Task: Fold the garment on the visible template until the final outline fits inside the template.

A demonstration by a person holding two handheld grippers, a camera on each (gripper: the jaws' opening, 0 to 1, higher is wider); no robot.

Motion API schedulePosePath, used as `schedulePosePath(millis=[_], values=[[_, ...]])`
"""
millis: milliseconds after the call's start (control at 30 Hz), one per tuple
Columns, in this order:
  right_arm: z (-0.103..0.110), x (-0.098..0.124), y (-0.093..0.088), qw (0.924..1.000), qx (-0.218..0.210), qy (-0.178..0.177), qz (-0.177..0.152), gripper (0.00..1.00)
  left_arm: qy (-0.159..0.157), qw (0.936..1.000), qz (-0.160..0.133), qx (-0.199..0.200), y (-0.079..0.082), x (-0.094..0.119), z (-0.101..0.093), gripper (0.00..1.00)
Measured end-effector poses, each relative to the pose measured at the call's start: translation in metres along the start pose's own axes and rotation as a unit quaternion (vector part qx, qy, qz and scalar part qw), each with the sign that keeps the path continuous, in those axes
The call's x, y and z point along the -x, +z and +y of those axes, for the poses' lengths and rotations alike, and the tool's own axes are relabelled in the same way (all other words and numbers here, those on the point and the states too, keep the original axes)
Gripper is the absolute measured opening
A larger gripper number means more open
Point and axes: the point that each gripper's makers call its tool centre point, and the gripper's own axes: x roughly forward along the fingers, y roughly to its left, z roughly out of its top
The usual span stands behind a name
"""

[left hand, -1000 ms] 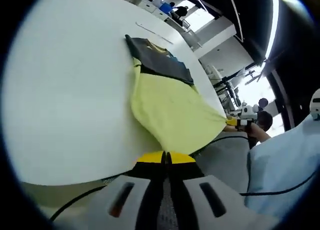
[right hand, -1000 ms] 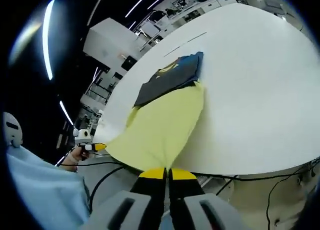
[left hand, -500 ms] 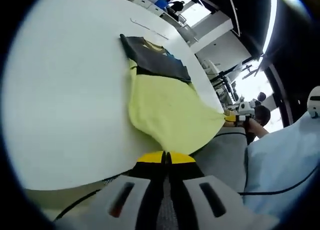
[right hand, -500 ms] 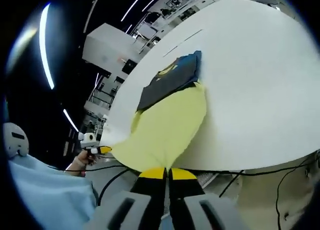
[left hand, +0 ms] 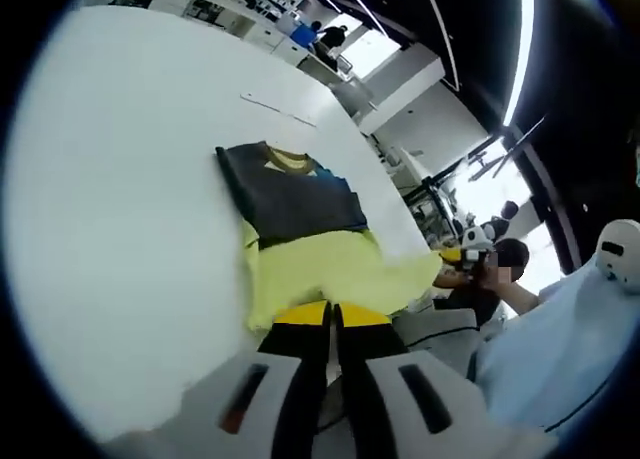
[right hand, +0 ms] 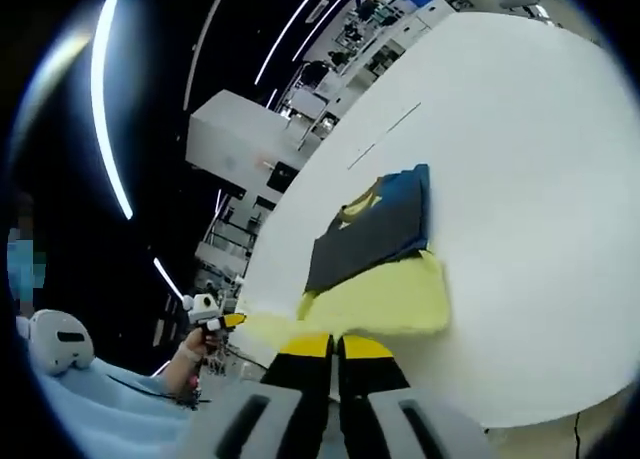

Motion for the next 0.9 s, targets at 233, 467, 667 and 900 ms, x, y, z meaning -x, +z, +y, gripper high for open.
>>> schedulePosePath(millis=[233,467,667,900], values=[[0.015,-0.02,0.055,0.9986,0.014,0.028,-0.041,0.0,-0.007,0.9992,-0.038,-0.013,0.059,-0.022,0.01,0.0],[0.005,-0.037,0.107,0.9968,0.028,0.02,-0.072,0.0,-0.002,0.9976,-0.066,-0.021,0.101,-0.044,0.024,0.0],[-0.014,-0.056,0.15,0.9954,0.037,0.012,-0.088,0.0,0.025,0.9972,-0.067,-0.021,0.12,-0.062,0.055,0.0],[-0.041,-0.083,0.182,0.9947,0.033,-0.018,-0.095,0.0,0.053,0.9958,-0.074,-0.008,0.138,-0.082,0.081,0.0]])
